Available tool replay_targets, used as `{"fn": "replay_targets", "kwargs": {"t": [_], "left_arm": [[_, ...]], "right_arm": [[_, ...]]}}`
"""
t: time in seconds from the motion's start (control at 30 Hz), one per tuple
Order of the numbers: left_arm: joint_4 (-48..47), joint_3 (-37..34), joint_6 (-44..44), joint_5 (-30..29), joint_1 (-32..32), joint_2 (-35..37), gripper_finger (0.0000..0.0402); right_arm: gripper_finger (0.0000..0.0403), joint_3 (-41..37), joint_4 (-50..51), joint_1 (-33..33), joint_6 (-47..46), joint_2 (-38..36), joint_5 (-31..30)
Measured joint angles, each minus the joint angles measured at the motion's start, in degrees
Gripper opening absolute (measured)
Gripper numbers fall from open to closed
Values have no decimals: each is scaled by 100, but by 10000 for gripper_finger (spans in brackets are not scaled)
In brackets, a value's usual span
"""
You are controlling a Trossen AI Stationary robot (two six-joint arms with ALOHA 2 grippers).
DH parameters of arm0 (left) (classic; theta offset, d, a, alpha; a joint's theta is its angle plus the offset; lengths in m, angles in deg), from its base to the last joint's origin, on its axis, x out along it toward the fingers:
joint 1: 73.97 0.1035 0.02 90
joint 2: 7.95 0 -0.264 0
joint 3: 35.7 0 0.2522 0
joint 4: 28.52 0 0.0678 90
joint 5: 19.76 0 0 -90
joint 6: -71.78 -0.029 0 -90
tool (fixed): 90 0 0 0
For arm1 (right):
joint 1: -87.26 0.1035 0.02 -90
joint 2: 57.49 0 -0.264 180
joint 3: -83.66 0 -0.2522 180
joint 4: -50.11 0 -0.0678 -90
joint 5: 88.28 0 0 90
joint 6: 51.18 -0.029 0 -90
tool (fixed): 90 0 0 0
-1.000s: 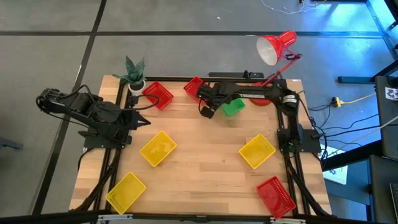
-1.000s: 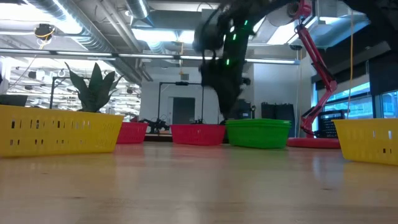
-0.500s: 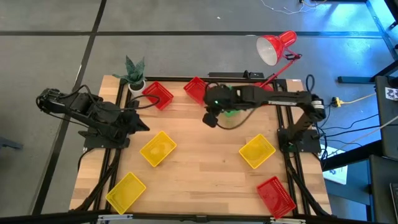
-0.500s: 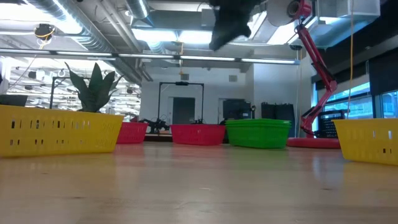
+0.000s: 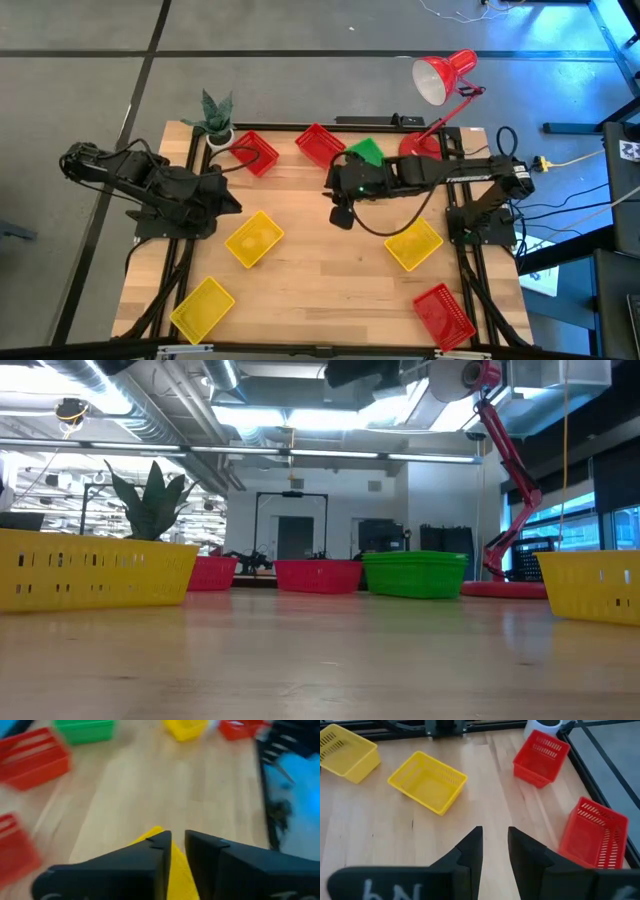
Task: Stack baskets by color
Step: Move the top left yellow bin to the center of the table
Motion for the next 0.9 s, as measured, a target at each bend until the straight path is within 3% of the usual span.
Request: {"fn": "replay_targets", "kwargs": {"t": [0.17, 0.43, 0.67, 0.77, 0.9], "left_arm": [[-282, -4, 413, -523, 100, -255, 84], [-277, -2, 485, -108, 104, -303, 83], [-275, -46, -459, 1000, -74, -296, 83], [-296, -243, -1007, 1097, -316, -374, 83], [-124, -620, -806, 1089, -602, -477, 83]], "right_arm": [[91, 0, -4, 124, -112, 0, 0], [91, 0, -7, 270, -140, 2, 0], [91, 0, -14, 380, -41, 2, 406], [91, 0, -12, 500, 208, 2, 730], [91, 0, 70, 642, 691, 2, 758]]}}
